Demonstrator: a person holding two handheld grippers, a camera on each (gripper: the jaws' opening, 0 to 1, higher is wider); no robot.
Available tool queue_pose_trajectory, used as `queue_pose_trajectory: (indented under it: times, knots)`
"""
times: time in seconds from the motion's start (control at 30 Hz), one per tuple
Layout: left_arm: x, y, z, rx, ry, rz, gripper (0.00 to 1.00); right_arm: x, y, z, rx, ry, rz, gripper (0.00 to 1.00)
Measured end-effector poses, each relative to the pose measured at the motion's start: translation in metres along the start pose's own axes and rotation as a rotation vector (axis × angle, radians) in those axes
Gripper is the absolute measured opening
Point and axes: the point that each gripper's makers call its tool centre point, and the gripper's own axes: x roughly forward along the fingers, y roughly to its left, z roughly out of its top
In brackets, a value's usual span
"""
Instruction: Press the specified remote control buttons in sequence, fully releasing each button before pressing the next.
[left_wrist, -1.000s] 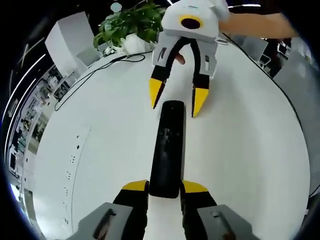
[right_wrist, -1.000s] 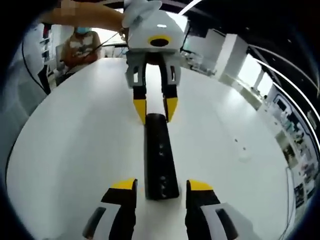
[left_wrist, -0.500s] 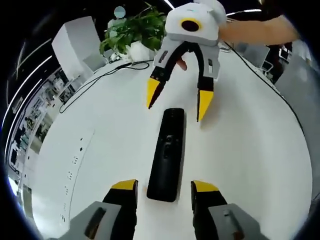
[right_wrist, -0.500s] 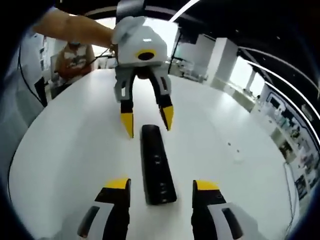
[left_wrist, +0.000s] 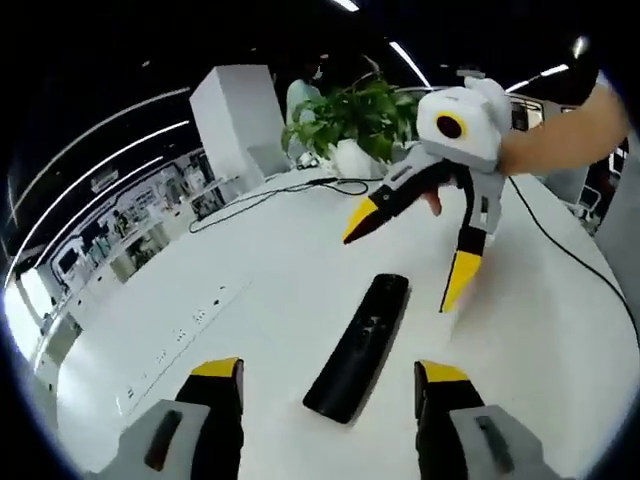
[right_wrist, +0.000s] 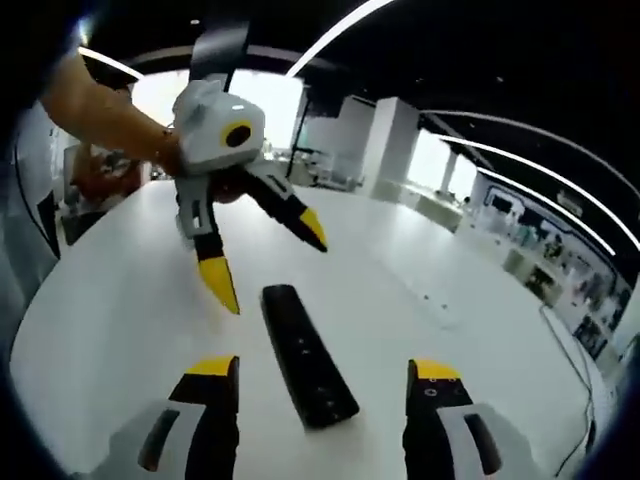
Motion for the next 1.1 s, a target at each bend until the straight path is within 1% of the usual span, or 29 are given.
queue_pose_trajectory:
  times: [0.03, 0.07, 0.1, 0.13, 0.2, 0.23, 0.27, 0.3, 0.37, 0.4, 0.43, 0.5, 0.53, 0.6, 0.63, 0.67, 0.7, 0.73, 0.8, 0.83, 0.87, 0.97, 1.0, 1.03, 1.1]
  knots:
    - [-0.003, 0.003, 0.002, -0.031, -0.022, 0.024, 0.72, -0.002, -0.002, 0.005, 0.018, -0.023, -0.02, 0.64]
    - [-0.007, 0.01, 0.005, -0.069, -0.055, 0.07, 0.73, -0.005, -0.006, 0.007, 0.026, -0.03, -0.043, 0.63]
    - [-0.01, 0.013, 0.007, -0.081, -0.068, 0.098, 0.73, -0.007, -0.008, 0.01, 0.034, -0.044, -0.063, 0.62]
    - [-0.016, 0.011, 0.011, -0.088, -0.084, 0.133, 0.73, -0.01, -0.011, 0.013, 0.047, -0.056, -0.086, 0.6]
    - [-0.025, 0.016, 0.012, -0.1, -0.103, 0.194, 0.73, -0.015, -0.018, 0.018, 0.055, -0.073, -0.135, 0.6]
    - [-0.027, 0.016, 0.013, -0.115, -0.118, 0.206, 0.74, -0.017, -0.02, 0.019, 0.062, -0.08, -0.15, 0.6]
    - [-0.032, 0.018, 0.011, -0.128, -0.11, 0.232, 0.75, -0.018, -0.023, 0.021, 0.085, -0.097, -0.168, 0.61]
    - [-0.035, 0.021, 0.011, -0.132, -0.114, 0.261, 0.75, -0.018, -0.025, 0.02, 0.097, -0.097, -0.175, 0.62]
    - [-0.042, 0.023, 0.012, -0.154, -0.127, 0.299, 0.75, -0.024, -0.032, 0.028, 0.133, -0.124, -0.218, 0.66]
    - [-0.048, 0.025, 0.013, -0.165, -0.141, 0.33, 0.75, -0.027, -0.035, 0.03, 0.154, -0.127, -0.241, 0.68]
    - [-0.052, 0.026, 0.012, -0.17, -0.135, 0.347, 0.75, -0.03, -0.038, 0.031, 0.15, -0.126, -0.256, 0.68]
    - [-0.062, 0.028, 0.015, -0.187, -0.157, 0.396, 0.75, -0.039, -0.042, 0.035, 0.156, -0.134, -0.295, 0.69]
    - [-0.066, 0.028, 0.016, -0.193, -0.157, 0.413, 0.75, -0.042, -0.044, 0.035, 0.156, -0.132, -0.316, 0.69]
    - [-0.077, 0.029, 0.021, -0.216, -0.186, 0.46, 0.75, -0.053, -0.043, 0.039, 0.152, -0.139, -0.35, 0.71]
    - [-0.085, 0.031, 0.021, -0.227, -0.187, 0.495, 0.75, -0.06, -0.044, 0.04, 0.164, -0.144, -0.381, 0.72]
    - [-0.09, 0.031, 0.022, -0.256, -0.195, 0.519, 0.76, -0.064, -0.044, 0.04, 0.172, -0.146, -0.388, 0.73]
    - [-0.095, 0.032, 0.023, -0.278, -0.21, 0.539, 0.77, -0.071, -0.044, 0.042, 0.183, -0.147, -0.404, 0.76]
    - [-0.102, 0.031, 0.026, -0.282, -0.226, 0.558, 0.79, -0.079, -0.046, 0.042, 0.197, -0.146, -0.437, 0.79]
    - [-0.113, 0.03, 0.027, -0.303, -0.233, 0.59, 0.84, -0.09, -0.046, 0.04, 0.227, -0.149, -0.462, 0.85]
    - [-0.12, 0.028, 0.029, -0.313, -0.247, 0.606, 0.86, -0.096, -0.045, 0.04, 0.238, -0.149, -0.477, 0.87]
    - [-0.122, 0.028, 0.029, -0.317, -0.25, 0.609, 0.88, -0.104, -0.043, 0.04, 0.242, -0.148, -0.492, 0.88]
    - [-0.139, 0.021, 0.033, -0.328, -0.254, 0.635, 0.9, -0.123, -0.042, 0.041, 0.27, -0.147, -0.544, 0.91]
    - [-0.143, 0.02, 0.034, -0.323, -0.256, 0.644, 0.9, -0.133, -0.042, 0.043, 0.282, -0.151, -0.573, 0.92]
    - [-0.147, 0.018, 0.034, -0.321, -0.253, 0.652, 0.91, -0.138, -0.04, 0.045, 0.282, -0.152, -0.575, 0.92]
    - [-0.157, 0.013, 0.036, -0.316, -0.25, 0.661, 0.91, -0.149, -0.04, 0.046, 0.279, -0.147, -0.612, 0.91]
